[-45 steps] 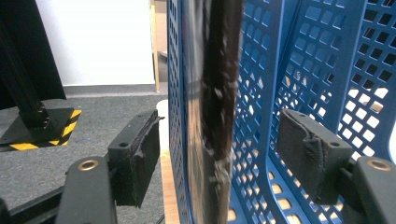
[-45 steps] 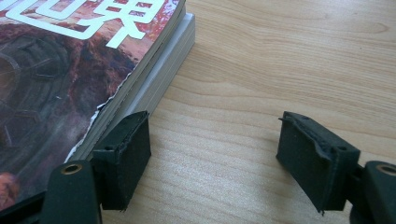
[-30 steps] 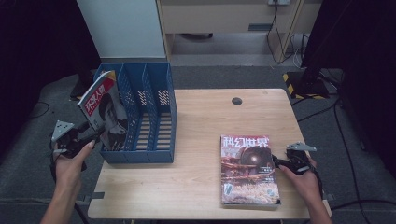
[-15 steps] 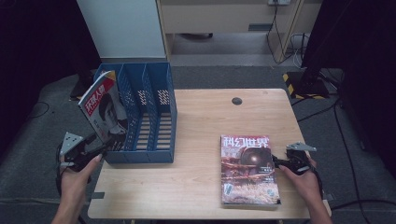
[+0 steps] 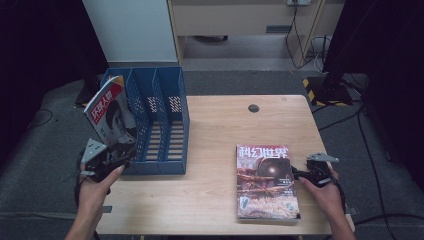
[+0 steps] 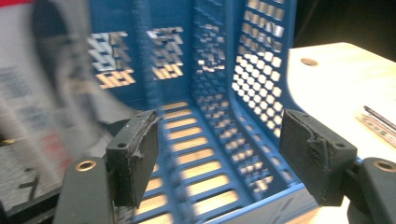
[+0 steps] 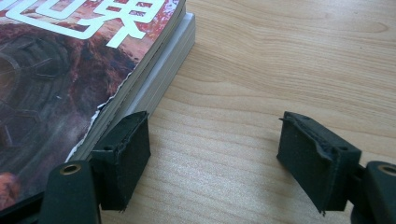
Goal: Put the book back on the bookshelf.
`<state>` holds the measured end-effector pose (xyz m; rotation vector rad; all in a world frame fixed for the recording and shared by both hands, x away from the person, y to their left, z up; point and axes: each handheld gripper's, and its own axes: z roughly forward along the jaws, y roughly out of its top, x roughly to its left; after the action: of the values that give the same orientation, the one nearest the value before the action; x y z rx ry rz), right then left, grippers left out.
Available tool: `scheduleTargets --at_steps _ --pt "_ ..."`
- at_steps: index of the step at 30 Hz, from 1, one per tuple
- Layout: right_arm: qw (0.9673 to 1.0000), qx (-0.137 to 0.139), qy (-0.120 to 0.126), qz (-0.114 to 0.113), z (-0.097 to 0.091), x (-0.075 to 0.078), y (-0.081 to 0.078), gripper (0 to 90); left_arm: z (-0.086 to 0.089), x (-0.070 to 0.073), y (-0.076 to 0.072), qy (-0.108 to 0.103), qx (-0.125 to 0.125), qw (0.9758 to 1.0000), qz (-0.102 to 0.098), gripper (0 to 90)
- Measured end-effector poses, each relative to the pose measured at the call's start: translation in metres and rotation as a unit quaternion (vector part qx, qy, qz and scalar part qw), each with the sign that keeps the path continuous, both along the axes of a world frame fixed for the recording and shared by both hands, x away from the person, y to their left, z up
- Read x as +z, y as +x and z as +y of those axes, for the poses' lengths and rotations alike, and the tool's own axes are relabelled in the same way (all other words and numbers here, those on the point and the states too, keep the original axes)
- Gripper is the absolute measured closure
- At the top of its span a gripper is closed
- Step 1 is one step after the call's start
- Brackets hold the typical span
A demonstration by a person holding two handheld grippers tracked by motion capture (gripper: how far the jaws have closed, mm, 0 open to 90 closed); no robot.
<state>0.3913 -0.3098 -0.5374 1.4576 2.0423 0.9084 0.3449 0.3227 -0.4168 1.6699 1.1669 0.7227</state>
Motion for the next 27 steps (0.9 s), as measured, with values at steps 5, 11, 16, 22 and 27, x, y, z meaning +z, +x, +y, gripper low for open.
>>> scheduleTargets --at_steps 5,11,16,22,27 --pt "1.0000 0.000 0.001 0.001 0.000 0.000 0.000 24.2 -0.033 -0.002 0.013 0.003 -0.026 0.9997 0.004 27.6" --pt "1.0000 -0.001 0.007 -0.005 -0.003 0.002 -0.001 26.8 -0.071 -0.003 0.026 0.011 -0.051 0.9985 0.013 27.2" --pt "0.9999 -0.001 0.007 -0.015 -0.007 0.010 -0.003 32.6 -0.099 -0.007 0.036 0.001 -0.073 0.9971 0.021 26.9" --pt "0.9995 0.001 0.006 -0.030 -0.006 0.017 -0.004 42.2 -0.128 -0.015 0.043 -0.005 -0.093 0.9951 0.033 26.6" --pt "0.9991 0.009 0.007 -0.040 -0.002 0.022 -0.006 49.1 -0.150 -0.019 0.048 -0.012 -0.107 0.9933 0.040 26.4"
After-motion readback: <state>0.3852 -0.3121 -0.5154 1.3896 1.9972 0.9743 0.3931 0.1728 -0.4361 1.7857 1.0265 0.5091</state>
